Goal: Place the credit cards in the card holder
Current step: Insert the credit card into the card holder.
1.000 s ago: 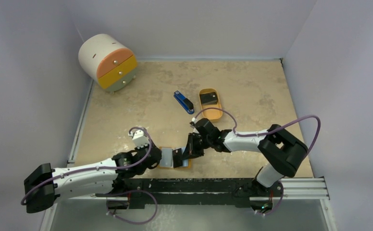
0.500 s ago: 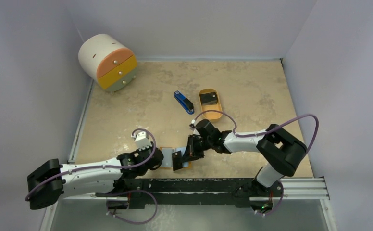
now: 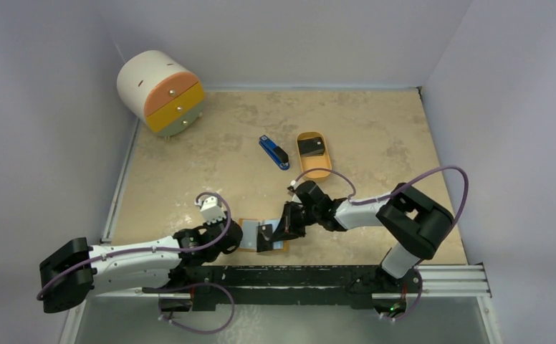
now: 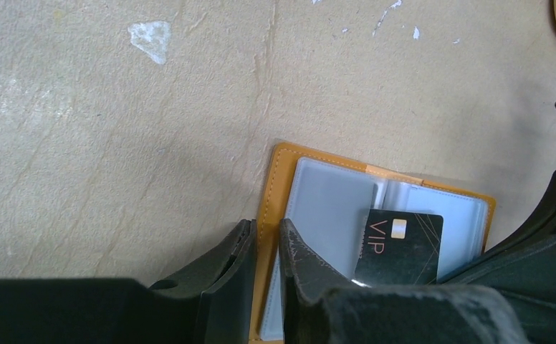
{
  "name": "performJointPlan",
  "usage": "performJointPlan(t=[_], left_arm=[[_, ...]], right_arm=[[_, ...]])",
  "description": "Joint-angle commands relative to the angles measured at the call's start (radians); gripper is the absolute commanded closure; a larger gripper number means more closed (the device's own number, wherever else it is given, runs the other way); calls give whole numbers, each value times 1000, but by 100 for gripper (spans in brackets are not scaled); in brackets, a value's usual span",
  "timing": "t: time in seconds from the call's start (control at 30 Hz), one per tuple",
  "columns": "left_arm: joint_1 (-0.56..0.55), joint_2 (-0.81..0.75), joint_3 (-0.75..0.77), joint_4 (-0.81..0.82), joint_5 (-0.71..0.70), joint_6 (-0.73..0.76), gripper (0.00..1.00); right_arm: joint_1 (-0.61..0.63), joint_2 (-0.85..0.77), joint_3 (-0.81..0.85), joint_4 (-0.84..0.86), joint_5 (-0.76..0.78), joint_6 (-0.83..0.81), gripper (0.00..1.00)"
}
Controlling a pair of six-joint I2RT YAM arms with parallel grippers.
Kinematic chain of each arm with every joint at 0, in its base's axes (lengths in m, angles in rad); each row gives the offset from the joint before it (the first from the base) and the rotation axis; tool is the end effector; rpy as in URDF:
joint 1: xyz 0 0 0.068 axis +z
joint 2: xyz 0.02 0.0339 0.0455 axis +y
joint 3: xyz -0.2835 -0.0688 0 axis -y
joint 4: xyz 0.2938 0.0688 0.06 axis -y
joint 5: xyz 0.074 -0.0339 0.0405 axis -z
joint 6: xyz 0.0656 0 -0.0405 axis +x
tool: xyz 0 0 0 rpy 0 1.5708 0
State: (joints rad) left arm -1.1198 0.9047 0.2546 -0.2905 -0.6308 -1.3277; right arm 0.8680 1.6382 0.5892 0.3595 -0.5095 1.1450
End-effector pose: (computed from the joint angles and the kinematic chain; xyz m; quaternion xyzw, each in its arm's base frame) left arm 0.1176 -0.1540 0.1037 -0.1894 0.8890 -0.1767 0.3775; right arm 0.1946 0.2792 0.0881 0.0144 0.8817 0.4707 0.0282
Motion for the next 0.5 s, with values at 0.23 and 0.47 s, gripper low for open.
performJointPlan(t=[0.23,0.47], left_arm=[[-3,12,-27,29,35,-19,83],[-3,23,-29,40,40,-18,83]], right_arm=[[-20,-41,-34,34,68,12,100],[-20,-22,-26,60,78,19,100]])
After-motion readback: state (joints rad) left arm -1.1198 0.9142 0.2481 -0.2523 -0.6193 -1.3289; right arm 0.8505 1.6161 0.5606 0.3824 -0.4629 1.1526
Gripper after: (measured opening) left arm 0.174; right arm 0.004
